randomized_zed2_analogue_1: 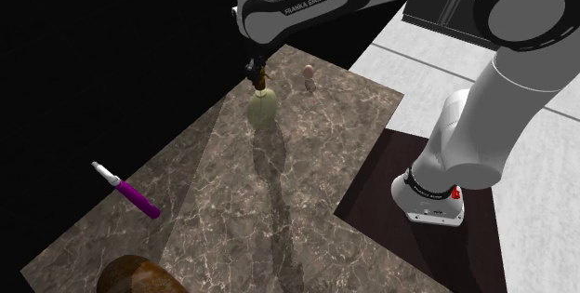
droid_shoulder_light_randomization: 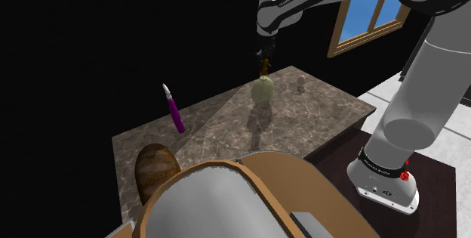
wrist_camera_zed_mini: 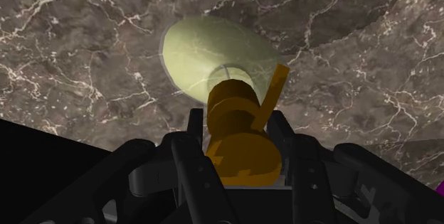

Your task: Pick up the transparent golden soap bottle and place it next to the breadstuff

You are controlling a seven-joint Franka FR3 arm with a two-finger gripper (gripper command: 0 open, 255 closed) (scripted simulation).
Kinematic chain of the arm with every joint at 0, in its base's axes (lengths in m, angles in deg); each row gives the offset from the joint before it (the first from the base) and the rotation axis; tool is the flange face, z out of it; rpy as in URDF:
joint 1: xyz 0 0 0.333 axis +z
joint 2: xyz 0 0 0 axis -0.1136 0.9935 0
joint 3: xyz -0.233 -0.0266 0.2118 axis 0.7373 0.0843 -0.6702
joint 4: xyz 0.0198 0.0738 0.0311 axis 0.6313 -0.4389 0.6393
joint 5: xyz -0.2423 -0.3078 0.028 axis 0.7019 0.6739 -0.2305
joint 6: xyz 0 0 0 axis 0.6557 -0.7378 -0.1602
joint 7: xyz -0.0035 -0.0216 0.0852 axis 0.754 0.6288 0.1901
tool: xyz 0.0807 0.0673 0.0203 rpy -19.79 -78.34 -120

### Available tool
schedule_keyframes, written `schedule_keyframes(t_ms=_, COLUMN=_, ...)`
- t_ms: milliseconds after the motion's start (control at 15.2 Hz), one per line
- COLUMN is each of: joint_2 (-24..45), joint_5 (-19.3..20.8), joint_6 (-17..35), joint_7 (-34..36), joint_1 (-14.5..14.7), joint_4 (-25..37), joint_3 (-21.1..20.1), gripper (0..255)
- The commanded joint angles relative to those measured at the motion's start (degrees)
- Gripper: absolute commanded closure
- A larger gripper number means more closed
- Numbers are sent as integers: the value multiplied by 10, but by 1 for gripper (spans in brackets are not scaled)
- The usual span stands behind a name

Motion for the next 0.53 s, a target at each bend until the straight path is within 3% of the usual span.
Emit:
schedule_keyframes(t_ms=0, joint_2=-4, joint_5=1, joint_6=-11, joint_7=1, joint_1=0, joint_4=7, joint_3=0, gripper=255)
schedule_keyframes(t_ms=462, joint_2=-20, joint_5=4, joint_6=-63, joint_7=3, joint_1=0, joint_4=44, joint_3=0, gripper=255)
